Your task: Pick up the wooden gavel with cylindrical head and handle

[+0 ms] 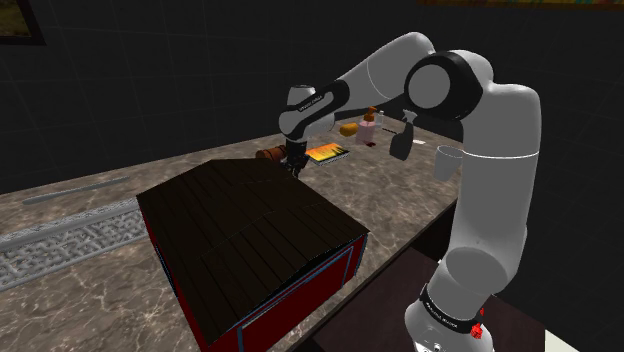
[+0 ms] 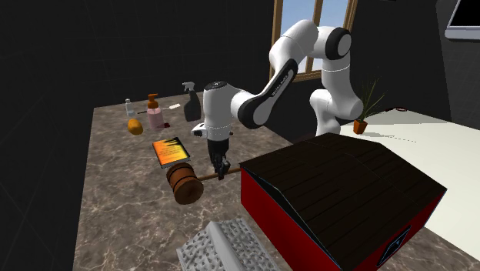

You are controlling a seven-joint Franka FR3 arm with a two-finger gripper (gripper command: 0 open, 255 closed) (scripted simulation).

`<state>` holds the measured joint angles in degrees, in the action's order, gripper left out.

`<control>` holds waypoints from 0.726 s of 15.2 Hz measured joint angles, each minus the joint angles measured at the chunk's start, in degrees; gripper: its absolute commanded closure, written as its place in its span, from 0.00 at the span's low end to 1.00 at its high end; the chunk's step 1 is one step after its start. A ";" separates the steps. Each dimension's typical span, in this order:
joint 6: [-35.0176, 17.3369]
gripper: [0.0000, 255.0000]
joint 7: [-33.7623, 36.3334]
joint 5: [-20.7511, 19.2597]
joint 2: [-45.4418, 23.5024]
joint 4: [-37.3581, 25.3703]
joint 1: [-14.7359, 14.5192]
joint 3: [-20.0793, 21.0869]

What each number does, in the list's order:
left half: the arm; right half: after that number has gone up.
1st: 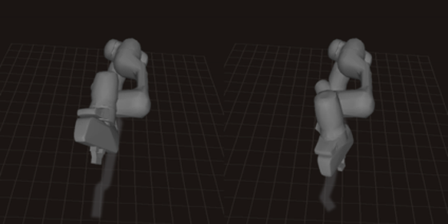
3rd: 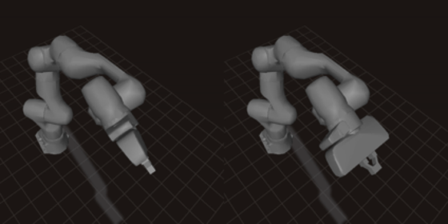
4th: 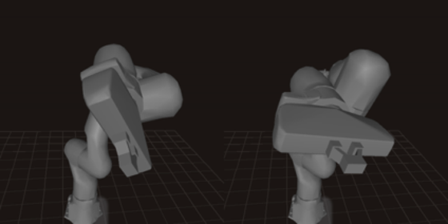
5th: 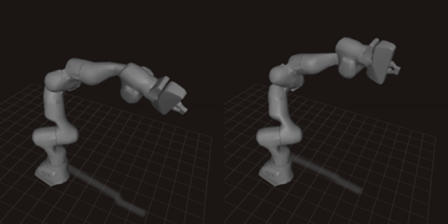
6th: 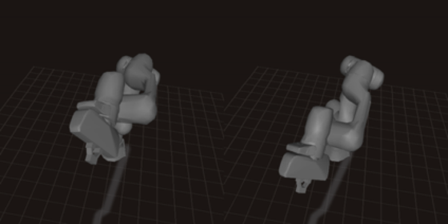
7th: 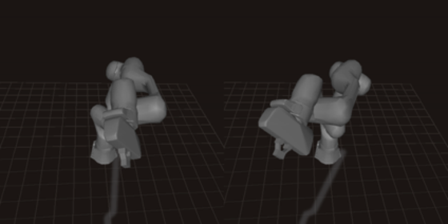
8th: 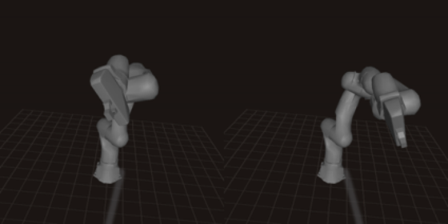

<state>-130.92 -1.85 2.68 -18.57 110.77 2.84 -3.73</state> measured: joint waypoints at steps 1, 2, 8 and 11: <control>0.00 1.00 0.00 0.00 0.00 0.00 0.00 0.00; 0.03 1.00 0.02 0.00 -0.02 -0.03 -0.01 0.00; 3.16 1.00 0.29 -0.25 1.89 -1.20 -0.10 -0.08; 5.25 1.00 0.29 -0.37 3.02 -2.16 -0.05 -0.16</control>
<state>-125.67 -1.56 2.30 -15.55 108.60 2.79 -3.89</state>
